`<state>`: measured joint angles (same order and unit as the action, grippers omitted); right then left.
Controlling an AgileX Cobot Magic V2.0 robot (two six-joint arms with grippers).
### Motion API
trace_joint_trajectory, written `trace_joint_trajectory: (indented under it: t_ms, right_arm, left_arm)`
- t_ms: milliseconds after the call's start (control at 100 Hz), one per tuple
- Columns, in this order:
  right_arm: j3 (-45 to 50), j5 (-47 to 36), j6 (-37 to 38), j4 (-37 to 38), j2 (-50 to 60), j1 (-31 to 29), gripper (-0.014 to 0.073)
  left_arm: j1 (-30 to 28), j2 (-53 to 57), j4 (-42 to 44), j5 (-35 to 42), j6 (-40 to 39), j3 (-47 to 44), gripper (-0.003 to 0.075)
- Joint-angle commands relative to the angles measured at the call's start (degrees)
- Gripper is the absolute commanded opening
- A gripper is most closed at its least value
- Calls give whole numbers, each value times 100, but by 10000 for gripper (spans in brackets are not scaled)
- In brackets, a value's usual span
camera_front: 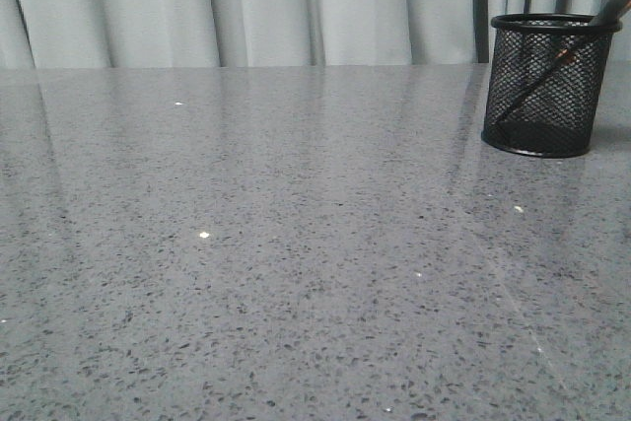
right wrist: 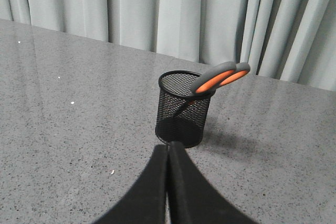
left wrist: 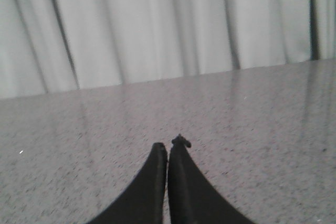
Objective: Put scissors into bucket
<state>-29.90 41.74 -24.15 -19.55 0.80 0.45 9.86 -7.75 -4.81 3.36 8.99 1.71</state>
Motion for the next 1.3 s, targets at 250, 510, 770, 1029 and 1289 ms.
trace_joint_trajectory:
  t_ms: [250,510,770,1029,1289]
  right_arm:
    - [-115,-452,-29,-71,63,-30,-63]
    - [-115,-450,-29,-71,63,-30,-63]
    - [-115,-450,-29,-71,63,-30,-63]
    - [-115,-450,-29,-71,63,-30,-63]
    - [-106,-450,-29,-75,63,-30,-63]
  left_arm:
    - [-566,737,-106,-596,-78,-399,-20]
    - [-573,943,-631,-2003,-78,-399,-20]
    - [-573,943,-1176,-2188,-78,-399,-20]
    - [-573,943,-1176,-2188,-78,-399,-20]
    - [-573,943,-1176,-2188,-78,-399,-20]
